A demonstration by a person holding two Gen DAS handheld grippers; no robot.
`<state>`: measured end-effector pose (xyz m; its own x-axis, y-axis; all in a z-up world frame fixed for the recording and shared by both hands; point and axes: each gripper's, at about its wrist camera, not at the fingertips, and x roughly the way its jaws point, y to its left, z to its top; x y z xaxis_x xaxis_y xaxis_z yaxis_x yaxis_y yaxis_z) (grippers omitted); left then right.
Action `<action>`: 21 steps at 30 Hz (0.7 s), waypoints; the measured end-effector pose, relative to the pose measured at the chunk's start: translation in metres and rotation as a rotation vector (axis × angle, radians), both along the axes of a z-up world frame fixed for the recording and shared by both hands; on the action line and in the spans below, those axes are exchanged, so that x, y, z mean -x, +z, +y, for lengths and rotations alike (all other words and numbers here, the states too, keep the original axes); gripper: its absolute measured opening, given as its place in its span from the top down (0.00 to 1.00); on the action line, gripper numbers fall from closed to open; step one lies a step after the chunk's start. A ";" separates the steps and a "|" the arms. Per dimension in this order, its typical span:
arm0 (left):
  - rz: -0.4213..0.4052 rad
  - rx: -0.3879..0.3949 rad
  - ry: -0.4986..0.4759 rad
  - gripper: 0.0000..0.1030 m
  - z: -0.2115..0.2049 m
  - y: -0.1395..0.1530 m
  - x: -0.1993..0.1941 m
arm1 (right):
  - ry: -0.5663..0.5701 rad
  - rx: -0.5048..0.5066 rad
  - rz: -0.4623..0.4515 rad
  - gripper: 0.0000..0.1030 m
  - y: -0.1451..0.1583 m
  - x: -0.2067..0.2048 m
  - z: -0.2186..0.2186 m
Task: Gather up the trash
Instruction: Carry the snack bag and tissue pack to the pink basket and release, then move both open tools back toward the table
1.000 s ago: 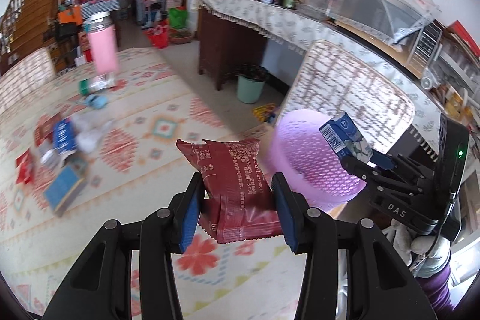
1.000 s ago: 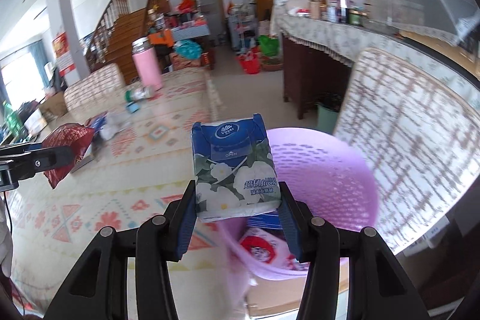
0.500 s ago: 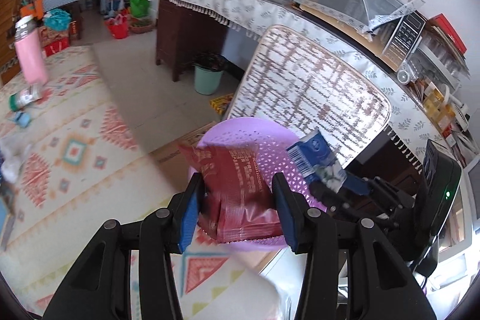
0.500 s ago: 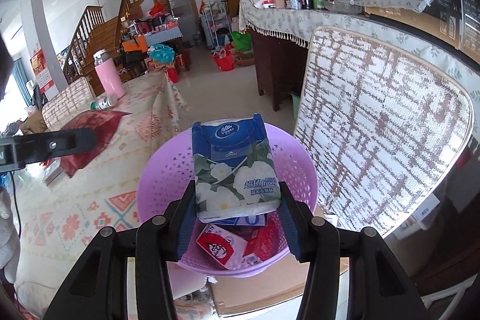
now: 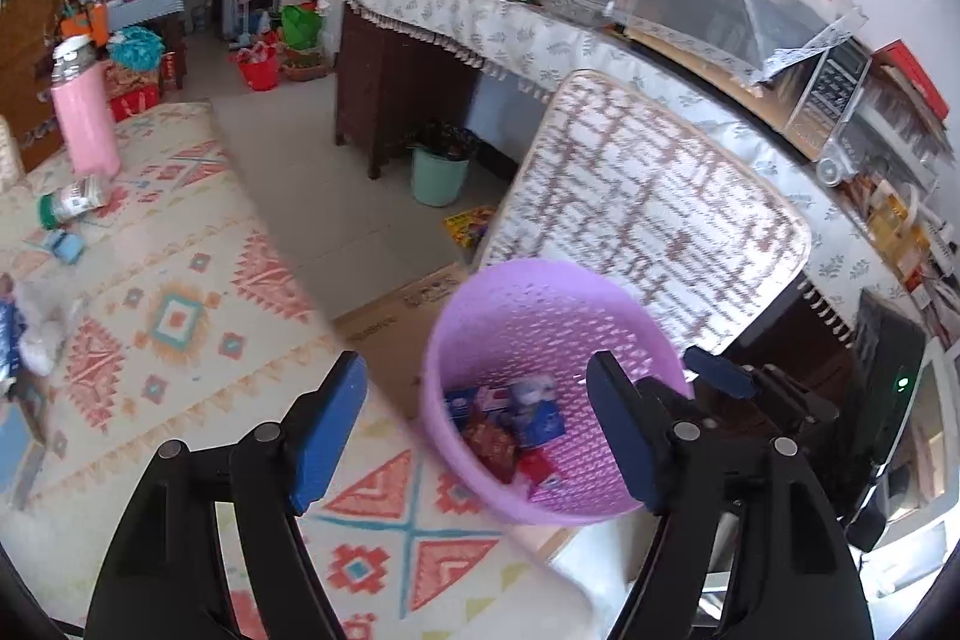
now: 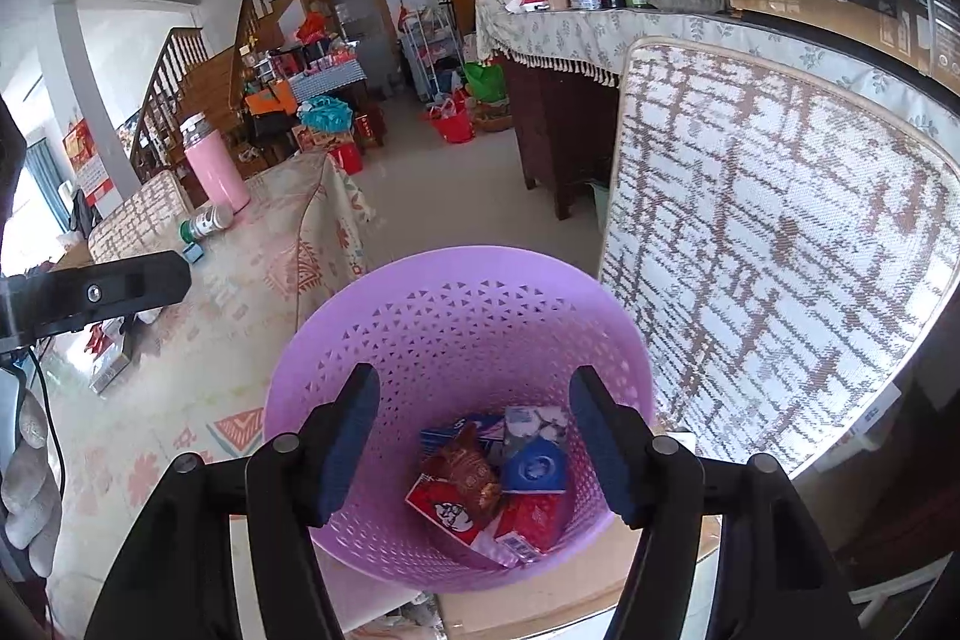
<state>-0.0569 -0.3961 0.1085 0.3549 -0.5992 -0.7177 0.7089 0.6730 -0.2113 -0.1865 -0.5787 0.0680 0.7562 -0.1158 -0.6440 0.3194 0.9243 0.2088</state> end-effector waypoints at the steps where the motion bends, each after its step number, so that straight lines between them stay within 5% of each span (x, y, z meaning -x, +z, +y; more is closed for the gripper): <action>1: -0.004 -0.006 0.008 0.28 0.004 0.000 -0.001 | 0.006 0.001 0.001 0.32 0.000 -0.002 0.003; 21: -0.103 -0.103 0.280 0.28 0.155 -0.003 -0.025 | 0.139 0.064 0.009 0.32 0.021 -0.036 0.094</action>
<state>-0.0320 -0.2416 0.1051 0.5698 -0.3944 -0.7209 0.5075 0.8589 -0.0687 -0.1507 -0.4844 0.0888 0.7619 -0.0515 -0.6457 0.1891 0.9711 0.1456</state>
